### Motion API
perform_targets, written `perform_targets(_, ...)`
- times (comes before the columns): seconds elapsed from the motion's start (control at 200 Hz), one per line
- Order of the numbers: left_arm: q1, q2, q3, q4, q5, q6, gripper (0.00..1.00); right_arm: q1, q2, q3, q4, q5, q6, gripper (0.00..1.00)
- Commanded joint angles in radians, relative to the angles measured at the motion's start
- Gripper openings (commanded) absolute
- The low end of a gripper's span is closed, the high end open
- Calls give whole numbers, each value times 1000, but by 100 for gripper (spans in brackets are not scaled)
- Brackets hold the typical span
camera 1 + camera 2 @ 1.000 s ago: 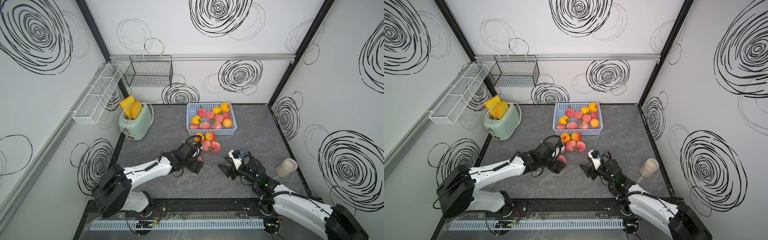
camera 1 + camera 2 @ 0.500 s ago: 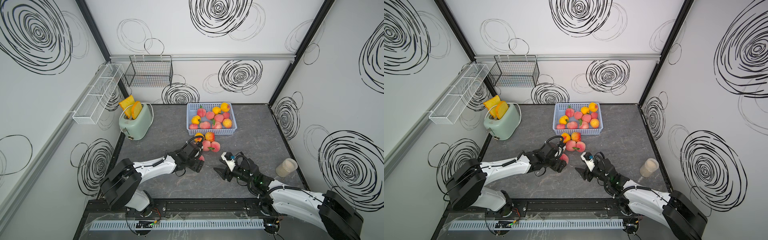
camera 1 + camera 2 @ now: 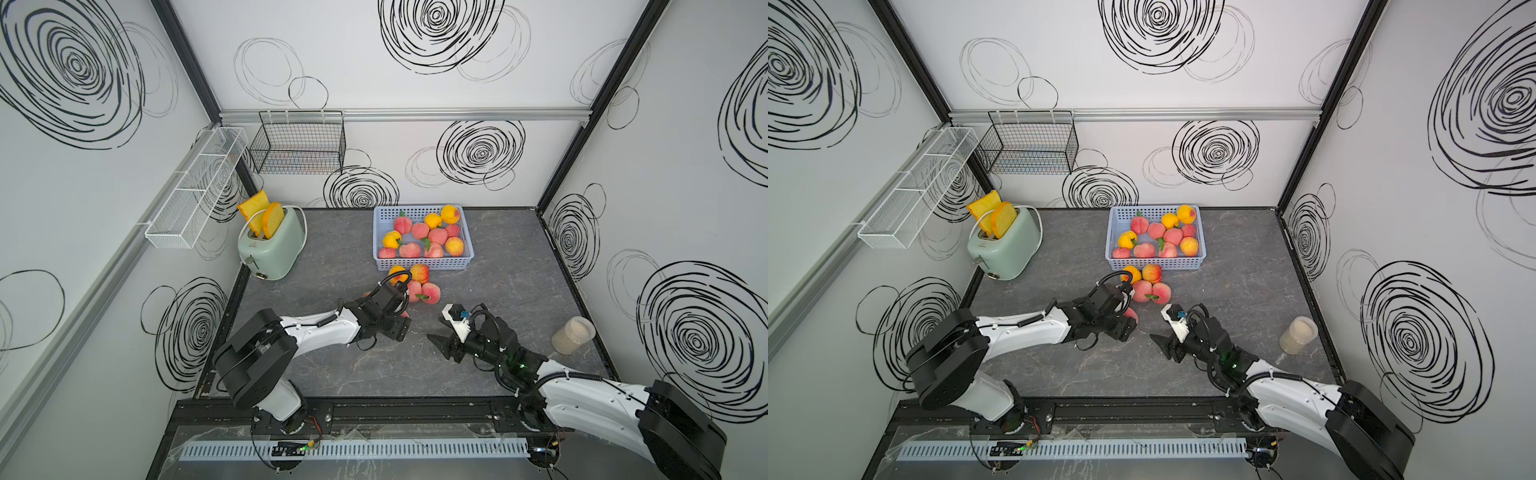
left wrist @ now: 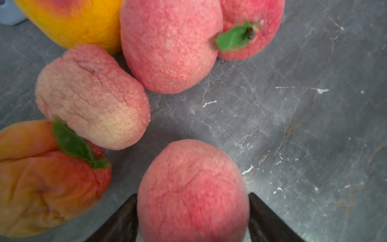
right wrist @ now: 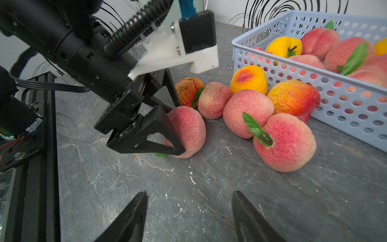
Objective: Put the peaches into the basket
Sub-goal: Pick up the peach from the center of the board.
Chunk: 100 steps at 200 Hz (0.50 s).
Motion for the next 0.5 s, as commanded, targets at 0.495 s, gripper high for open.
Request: perform_targets(0.495, 15, -182, 67, -35, -1, -10, 66, 12, -66, 0, 28, 14, -21, 67)
